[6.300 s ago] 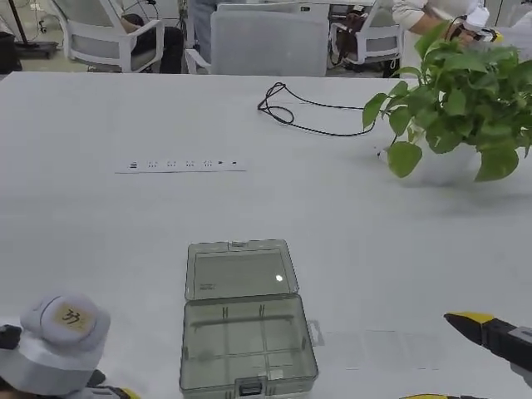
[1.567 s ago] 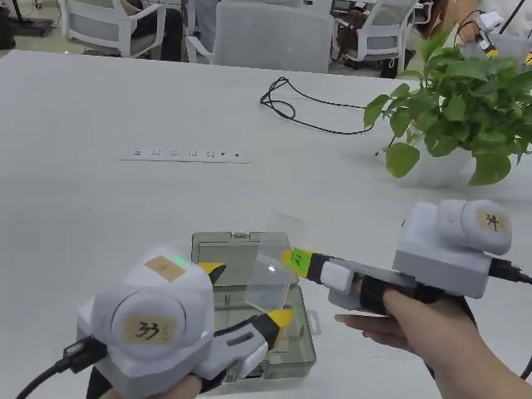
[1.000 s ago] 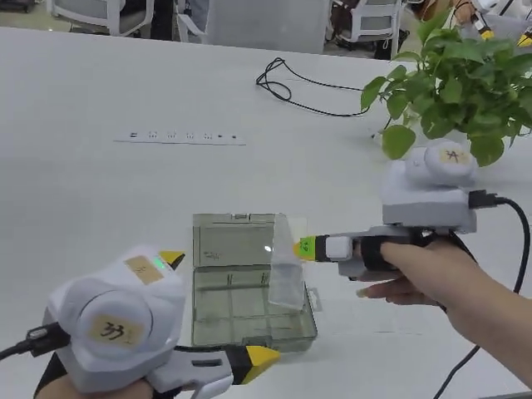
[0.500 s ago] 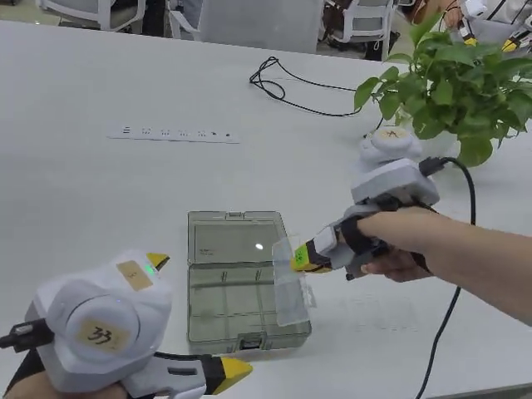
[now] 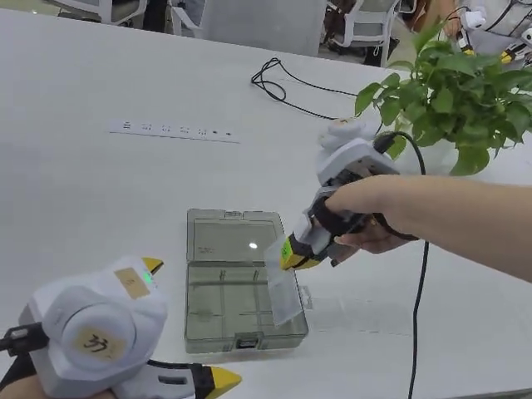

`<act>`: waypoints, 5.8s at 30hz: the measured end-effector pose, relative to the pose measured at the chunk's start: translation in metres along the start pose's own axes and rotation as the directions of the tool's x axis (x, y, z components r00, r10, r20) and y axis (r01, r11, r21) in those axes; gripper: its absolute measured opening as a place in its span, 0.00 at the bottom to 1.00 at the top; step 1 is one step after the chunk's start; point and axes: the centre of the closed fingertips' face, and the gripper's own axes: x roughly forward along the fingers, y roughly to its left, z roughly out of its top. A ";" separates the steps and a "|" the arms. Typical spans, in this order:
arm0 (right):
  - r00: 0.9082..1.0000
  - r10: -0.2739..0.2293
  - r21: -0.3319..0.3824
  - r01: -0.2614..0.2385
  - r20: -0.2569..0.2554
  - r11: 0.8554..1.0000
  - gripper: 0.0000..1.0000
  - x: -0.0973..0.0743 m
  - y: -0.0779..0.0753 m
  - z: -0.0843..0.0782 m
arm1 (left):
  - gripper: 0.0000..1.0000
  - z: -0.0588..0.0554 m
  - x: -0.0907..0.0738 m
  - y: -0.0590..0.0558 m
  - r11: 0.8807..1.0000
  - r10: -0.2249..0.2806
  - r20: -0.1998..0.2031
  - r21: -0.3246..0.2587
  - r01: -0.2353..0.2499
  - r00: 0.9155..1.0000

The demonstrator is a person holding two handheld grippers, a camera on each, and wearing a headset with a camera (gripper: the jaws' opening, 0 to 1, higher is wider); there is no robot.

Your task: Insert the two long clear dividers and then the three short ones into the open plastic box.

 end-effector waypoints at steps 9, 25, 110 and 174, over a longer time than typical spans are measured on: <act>1.000 -0.009 0.054 0.009 -0.004 0.998 0.02 0.005 -0.006 -0.006 | 1.00 -0.004 0.001 0.005 1.000 0.001 0.005 -0.015 -0.001 1.000; 1.000 -0.019 0.062 0.020 -0.011 0.998 0.02 0.020 -0.004 -0.005 | 1.00 -0.010 0.004 0.005 1.000 -0.010 0.001 -0.030 0.010 1.000; 0.982 -0.181 -0.115 0.174 -0.061 0.978 0.03 0.058 -0.002 -0.005 | 0.97 -0.021 0.013 0.005 0.997 -0.033 -0.009 -0.069 0.032 0.999; 0.958 0.217 -0.212 -0.177 0.186 0.961 0.87 0.033 0.046 -0.006 | 0.98 -0.019 0.002 0.013 0.997 0.001 -0.024 -0.076 -0.003 1.000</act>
